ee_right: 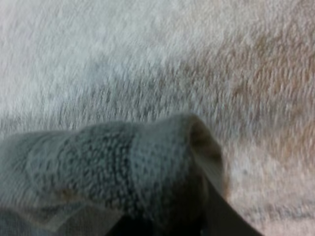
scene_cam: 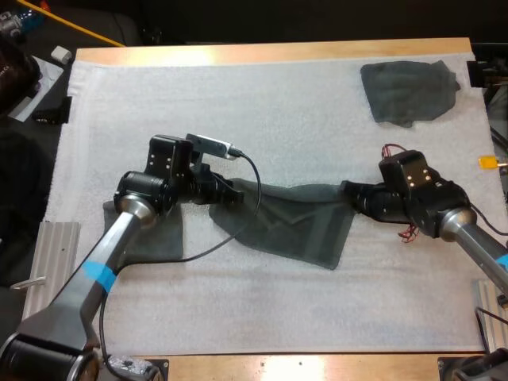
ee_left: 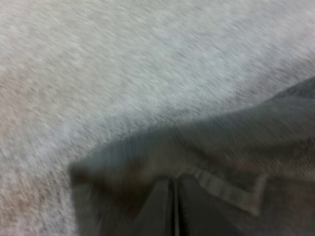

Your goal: Pick towel from pile, fold and stack

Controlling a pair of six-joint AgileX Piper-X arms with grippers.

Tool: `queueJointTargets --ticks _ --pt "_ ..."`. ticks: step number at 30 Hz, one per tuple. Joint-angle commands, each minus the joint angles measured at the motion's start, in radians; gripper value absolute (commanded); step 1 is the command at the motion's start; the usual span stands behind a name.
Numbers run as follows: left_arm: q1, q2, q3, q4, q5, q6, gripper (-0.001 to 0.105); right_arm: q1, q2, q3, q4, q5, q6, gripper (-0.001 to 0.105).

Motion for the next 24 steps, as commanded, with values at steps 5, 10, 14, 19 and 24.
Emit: queueJointTargets --ticks 5,10,14,19,24 --pt "0.035 0.075 -0.008 -0.124 0.019 -0.031 0.0 -0.042 0.081 -0.006 -0.111 -0.02 0.094 0.0" --pt "0.038 0.084 -0.007 -0.131 0.03 -0.016 0.001 -0.046 0.065 -0.005 -0.176 0.0 0.134 0.002" --pt "0.038 0.092 -0.006 -0.176 0.057 -0.035 0.013 -0.053 0.067 -0.002 -0.244 -0.005 0.187 0.029" --pt "0.04 0.092 -0.009 -0.246 0.088 -0.094 0.045 -0.066 0.073 0.001 -0.333 -0.018 0.226 0.074" --pt "0.062 0.087 -0.037 -0.26 0.17 -0.148 0.06 -0.087 0.072 0.003 -0.397 -0.076 0.214 0.066"
